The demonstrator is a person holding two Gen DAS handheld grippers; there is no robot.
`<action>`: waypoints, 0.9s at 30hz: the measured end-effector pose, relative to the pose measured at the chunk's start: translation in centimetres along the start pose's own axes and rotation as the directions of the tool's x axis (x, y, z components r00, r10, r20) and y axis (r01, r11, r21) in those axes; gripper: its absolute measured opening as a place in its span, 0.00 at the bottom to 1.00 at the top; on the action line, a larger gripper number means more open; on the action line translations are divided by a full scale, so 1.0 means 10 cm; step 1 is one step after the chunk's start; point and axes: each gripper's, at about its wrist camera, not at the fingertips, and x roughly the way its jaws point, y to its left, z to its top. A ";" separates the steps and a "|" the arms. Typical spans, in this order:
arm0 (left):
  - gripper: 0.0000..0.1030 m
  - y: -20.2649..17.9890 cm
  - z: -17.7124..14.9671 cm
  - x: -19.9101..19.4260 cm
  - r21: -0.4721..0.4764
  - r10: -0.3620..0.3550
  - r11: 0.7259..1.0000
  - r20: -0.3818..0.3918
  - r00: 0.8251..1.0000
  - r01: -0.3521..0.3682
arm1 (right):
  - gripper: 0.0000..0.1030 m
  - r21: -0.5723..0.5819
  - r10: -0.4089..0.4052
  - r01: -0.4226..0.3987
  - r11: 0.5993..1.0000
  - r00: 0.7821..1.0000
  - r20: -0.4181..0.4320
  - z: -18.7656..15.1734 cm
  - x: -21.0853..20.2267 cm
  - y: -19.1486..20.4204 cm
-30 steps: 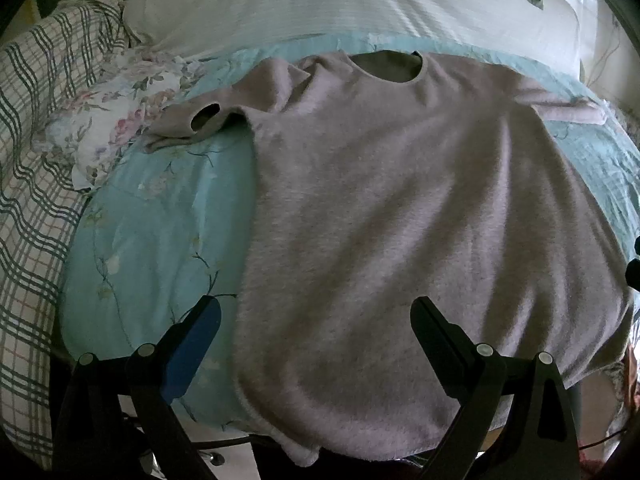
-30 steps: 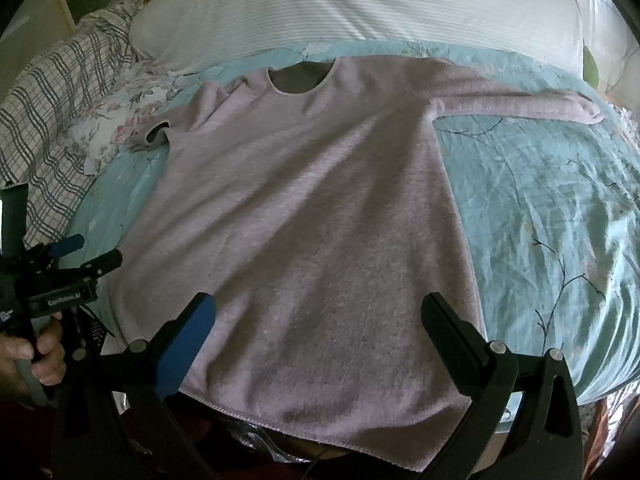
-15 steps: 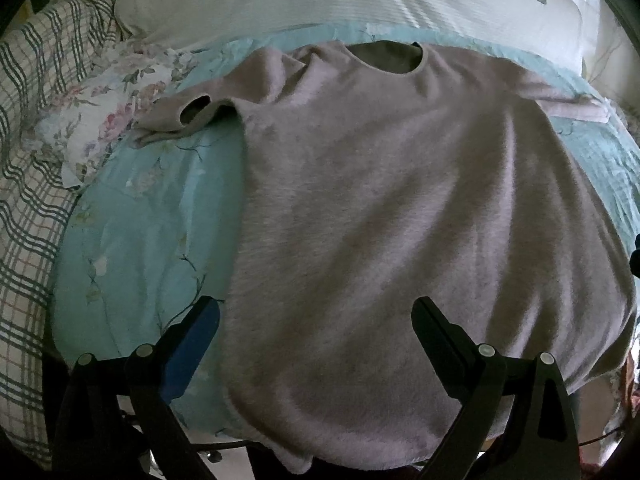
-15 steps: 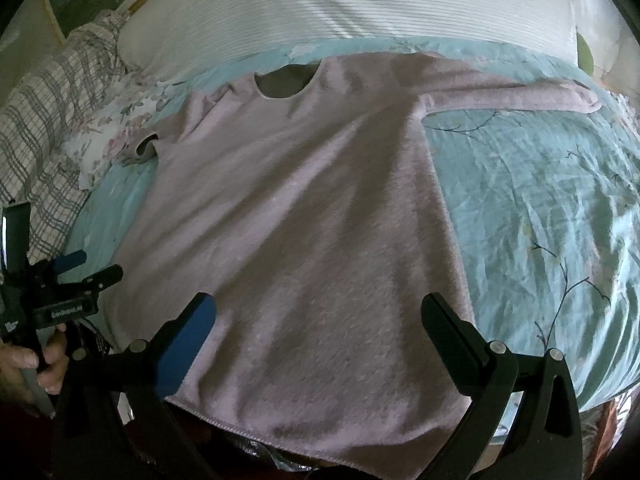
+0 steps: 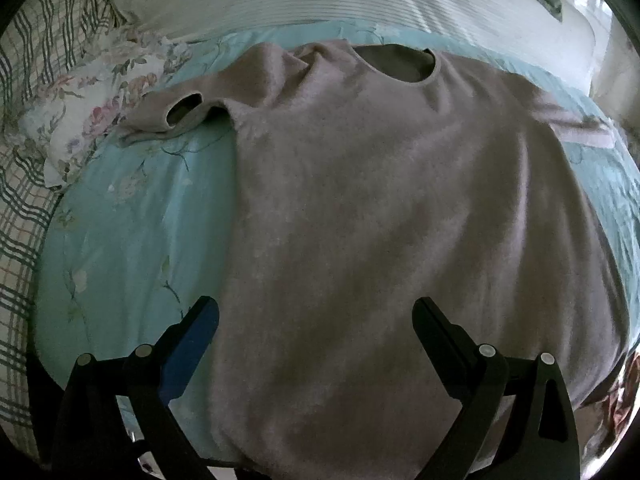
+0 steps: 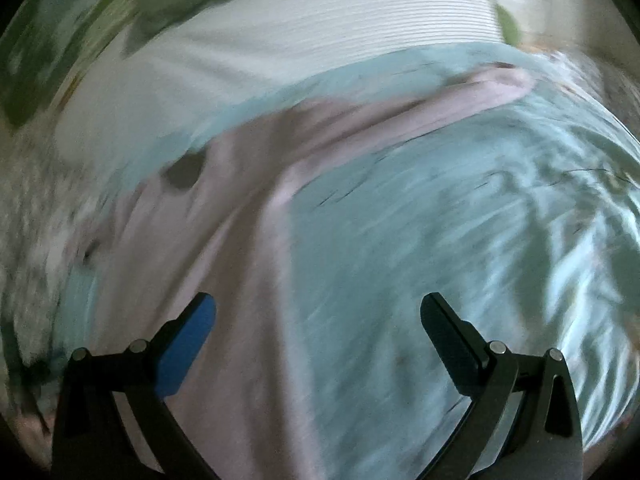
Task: Fold small clothes
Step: 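Grasp the sweater sleeve cuff with the right gripper and lift it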
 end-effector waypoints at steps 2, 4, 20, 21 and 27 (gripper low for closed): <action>0.95 -0.02 0.03 0.04 0.004 -0.004 1.000 -0.005 1.000 0.004 | 0.90 0.082 -0.015 0.011 0.997 0.999 0.042 0.24 0.05 -0.29; 0.95 -0.06 0.05 0.07 0.014 -0.008 1.000 -0.013 1.000 0.008 | 0.85 0.158 -0.045 0.031 0.987 0.995 0.091 0.49 0.10 -0.59; 0.95 -0.55 0.28 0.58 0.107 -0.008 0.994 -0.116 0.993 0.021 | 0.67 0.449 -0.198 0.087 0.889 0.958 0.206 2.20 0.96 -2.33; 0.95 -0.58 0.30 0.61 0.112 -0.008 0.993 -0.122 0.992 0.021 | 0.67 0.451 -0.186 0.071 0.890 0.958 0.217 2.27 1.03 -2.38; 0.95 -0.71 0.35 0.76 0.109 -0.032 0.993 -0.149 0.988 0.049 | 0.12 0.388 -0.130 0.046 0.921 0.972 0.194 2.47 1.12 -2.35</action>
